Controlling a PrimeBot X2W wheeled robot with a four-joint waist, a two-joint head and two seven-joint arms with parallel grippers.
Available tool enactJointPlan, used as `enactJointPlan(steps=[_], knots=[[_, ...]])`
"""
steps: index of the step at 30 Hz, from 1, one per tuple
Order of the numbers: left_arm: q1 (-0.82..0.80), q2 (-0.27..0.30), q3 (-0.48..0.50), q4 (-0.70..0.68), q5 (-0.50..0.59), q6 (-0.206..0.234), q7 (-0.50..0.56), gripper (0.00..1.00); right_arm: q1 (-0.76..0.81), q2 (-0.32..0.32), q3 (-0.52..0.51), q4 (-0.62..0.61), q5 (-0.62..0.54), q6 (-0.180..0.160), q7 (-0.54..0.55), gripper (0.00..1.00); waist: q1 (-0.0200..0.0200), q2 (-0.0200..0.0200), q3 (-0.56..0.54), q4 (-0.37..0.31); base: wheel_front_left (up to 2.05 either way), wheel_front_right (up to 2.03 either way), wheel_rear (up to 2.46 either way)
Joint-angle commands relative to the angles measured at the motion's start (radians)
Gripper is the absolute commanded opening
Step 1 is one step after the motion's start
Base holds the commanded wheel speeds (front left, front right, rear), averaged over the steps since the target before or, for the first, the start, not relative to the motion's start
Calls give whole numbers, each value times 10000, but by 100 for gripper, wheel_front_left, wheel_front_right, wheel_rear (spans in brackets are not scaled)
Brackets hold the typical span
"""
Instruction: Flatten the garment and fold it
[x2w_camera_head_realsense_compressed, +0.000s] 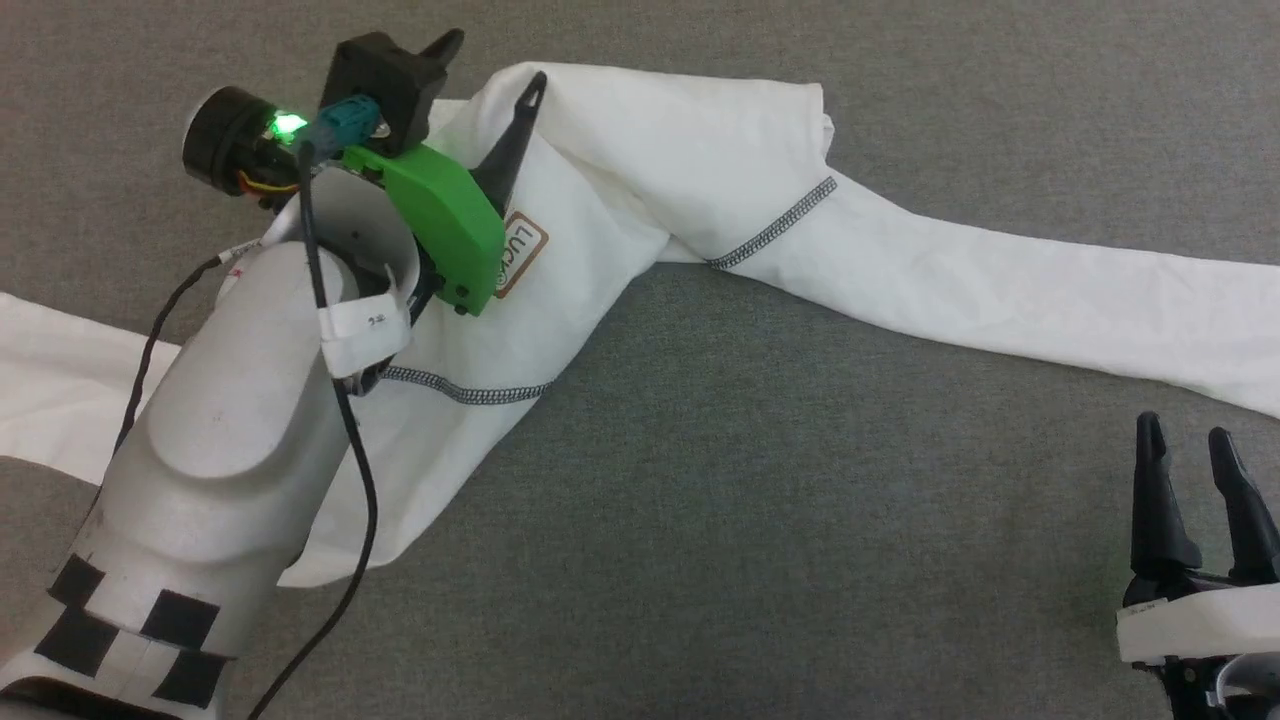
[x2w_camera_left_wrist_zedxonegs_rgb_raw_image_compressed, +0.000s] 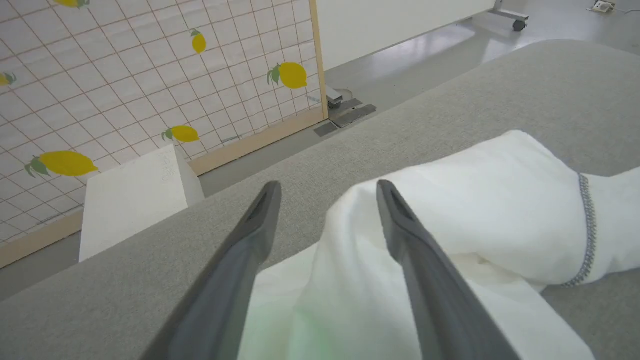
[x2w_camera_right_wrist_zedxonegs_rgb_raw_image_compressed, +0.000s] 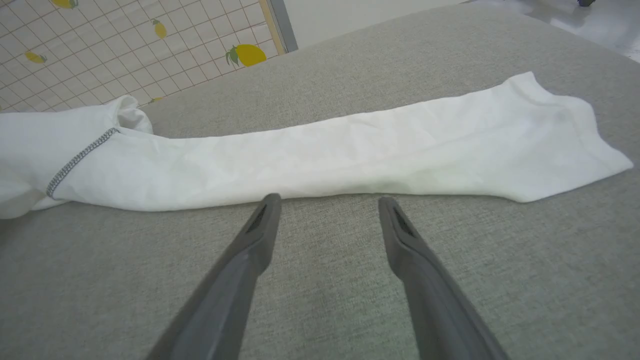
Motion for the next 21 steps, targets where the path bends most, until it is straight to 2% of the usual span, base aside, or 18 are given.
enactJointPlan(steps=[1, 3, 7, 12, 14, 17, 21], knots=[[144, -3, 90, -174, -25, 134, -262, 100, -128, -1, -16, 26, 11, -13, -57, 100, -1, 0, -280, 265, 0, 0, 0], [510, 34, 161, -590, 9, 395, -551, 100, -71, -1, -25, 36, -16, -13, -38, 100, -1, 0, -478, 435, 0, 0, 0], [1818, -12, 329, -2020, -52, 1273, -857, 100, 85, -1, -37, 27, -46, -13, 32, 100, -1, 0, -895, 761, 0, 0, 0], [4153, 158, 185, -3934, 96, 2475, -778, 100, 284, -1, -46, -26, -67, -13, 170, 100, -1, 0, -1308, 1023, 0, 0, 0], [4974, 252, 37, -4313, 157, 2808, -676, 100, 364, -1, -79, -40, -72, -13, 217, 100, -1, 0, -1438, 1115, 0, 0, 0], [5893, 280, -97, -4525, 21, 3107, -556, 100, 461, -1, -69, -78, -81, -13, 291, 100, -1, 0, -1589, 1209, 0, 0, 0], [6560, 755, -438, -4117, -7, 3087, 278, 100, 508, -1, -34, -175, -103, -13, 402, 100, -1, 0, -1703, 1239, 0, 0, 0]])
